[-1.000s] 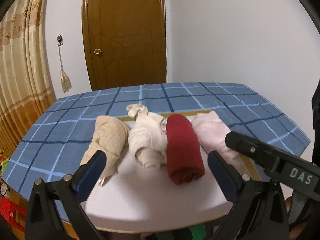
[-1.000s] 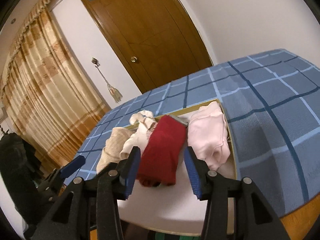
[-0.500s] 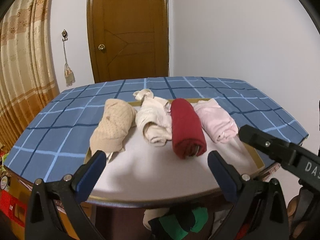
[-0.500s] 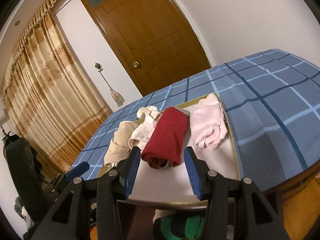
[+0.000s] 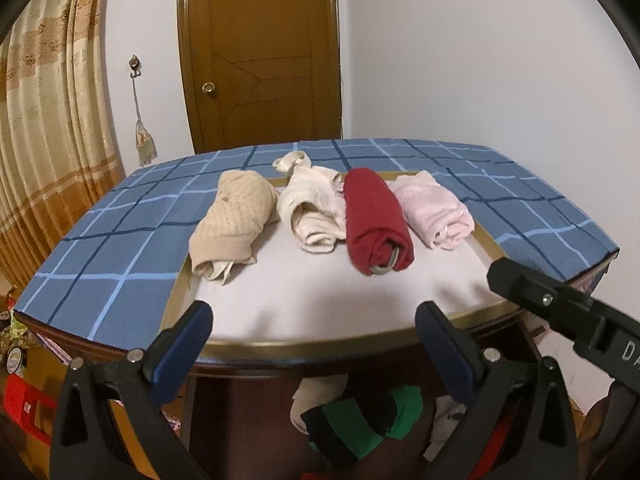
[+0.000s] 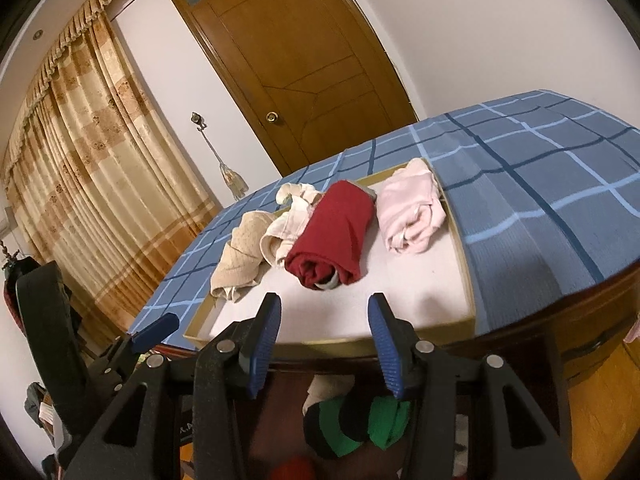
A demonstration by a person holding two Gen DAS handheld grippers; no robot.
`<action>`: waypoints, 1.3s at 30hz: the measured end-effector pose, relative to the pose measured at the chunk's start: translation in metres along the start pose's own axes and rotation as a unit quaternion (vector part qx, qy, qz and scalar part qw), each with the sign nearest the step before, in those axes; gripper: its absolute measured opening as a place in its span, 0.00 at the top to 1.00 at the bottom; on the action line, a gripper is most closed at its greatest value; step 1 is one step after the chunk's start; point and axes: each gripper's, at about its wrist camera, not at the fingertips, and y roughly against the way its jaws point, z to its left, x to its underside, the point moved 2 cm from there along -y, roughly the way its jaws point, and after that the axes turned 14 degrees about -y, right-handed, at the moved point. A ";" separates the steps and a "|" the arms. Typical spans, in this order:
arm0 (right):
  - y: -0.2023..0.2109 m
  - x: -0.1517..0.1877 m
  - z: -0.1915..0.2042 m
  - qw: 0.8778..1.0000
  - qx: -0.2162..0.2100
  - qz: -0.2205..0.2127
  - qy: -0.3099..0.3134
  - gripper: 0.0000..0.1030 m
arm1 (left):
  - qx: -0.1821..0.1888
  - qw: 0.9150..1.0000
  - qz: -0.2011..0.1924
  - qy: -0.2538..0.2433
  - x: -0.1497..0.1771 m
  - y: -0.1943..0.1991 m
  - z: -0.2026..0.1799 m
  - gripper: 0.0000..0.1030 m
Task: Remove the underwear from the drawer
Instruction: 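Withdraw both open tools from the tray, then move both tools back down into the open drawer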
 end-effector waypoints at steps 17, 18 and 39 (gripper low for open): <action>0.023 0.030 -0.007 1.000 0.005 0.001 0.001 0.53 | -0.011 1.000 0.004 -0.011 0.031 0.017 -0.005 0.00; 0.024 0.032 -0.008 1.000 0.005 0.001 0.001 0.53 | -0.012 1.000 0.004 -0.012 0.032 0.018 -0.006 0.00; 0.046 0.070 -0.029 0.999 0.028 0.021 -0.002 0.53 | -0.006 0.999 0.035 -0.026 0.071 0.029 -0.018 0.00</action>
